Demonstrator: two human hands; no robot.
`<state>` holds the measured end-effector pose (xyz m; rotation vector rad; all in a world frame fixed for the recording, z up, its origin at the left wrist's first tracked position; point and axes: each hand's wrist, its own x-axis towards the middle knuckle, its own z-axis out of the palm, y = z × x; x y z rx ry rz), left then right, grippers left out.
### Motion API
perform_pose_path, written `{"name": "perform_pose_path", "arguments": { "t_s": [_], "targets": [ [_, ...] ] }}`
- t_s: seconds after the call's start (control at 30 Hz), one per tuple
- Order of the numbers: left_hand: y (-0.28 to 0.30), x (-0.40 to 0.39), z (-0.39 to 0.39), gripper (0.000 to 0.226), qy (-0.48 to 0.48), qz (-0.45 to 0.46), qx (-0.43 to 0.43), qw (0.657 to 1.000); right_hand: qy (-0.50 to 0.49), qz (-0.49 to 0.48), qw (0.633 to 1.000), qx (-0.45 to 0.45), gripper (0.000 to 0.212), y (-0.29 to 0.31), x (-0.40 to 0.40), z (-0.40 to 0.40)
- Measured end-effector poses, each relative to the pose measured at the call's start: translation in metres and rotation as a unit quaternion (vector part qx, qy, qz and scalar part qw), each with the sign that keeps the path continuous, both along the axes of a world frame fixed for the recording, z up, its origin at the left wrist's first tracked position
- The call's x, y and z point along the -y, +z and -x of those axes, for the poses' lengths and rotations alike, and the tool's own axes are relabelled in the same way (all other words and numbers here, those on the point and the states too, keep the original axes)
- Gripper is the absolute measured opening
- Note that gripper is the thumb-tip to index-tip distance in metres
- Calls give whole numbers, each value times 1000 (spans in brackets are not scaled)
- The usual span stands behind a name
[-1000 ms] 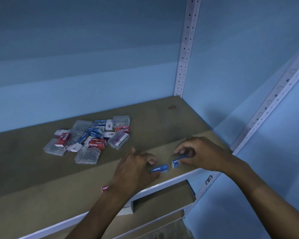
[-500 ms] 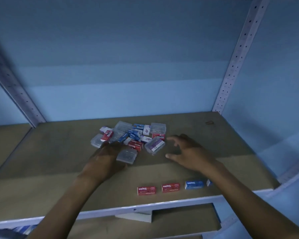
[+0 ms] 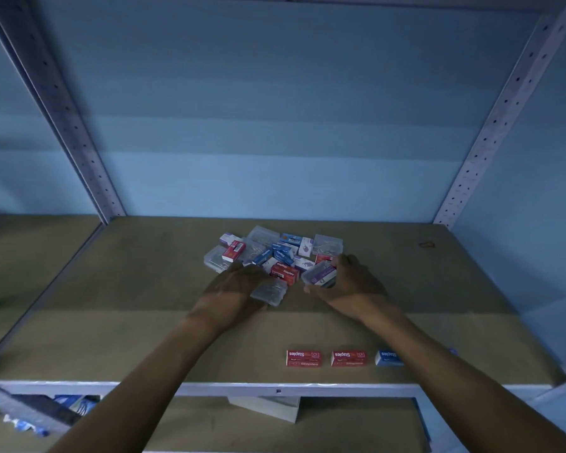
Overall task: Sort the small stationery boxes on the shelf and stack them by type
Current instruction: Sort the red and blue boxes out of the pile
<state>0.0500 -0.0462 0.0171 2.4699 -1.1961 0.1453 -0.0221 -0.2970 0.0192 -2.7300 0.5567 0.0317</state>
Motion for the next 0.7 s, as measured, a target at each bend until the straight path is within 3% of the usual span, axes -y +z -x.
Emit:
{"name": "perform_pose_path", "arguments": {
  "t_s": [0.23,0.4,0.53,0.7],
  "targets": [
    [5,5,-5,40,14,-23,-25,999,-11,-28,1000,1,91,-2,-2,1],
    [13,4,-10,35,-14,-99,27,995,-13,-57,998,19,90,2,-4,-1],
    [19,3,-7,33,-19,-95,50,994,39,-81,996,28,82,10,0,2],
    [27,0,-7,32,-29,-114,-30,993,144,-98,985,-4,74,23,3,6]
  ]
}}
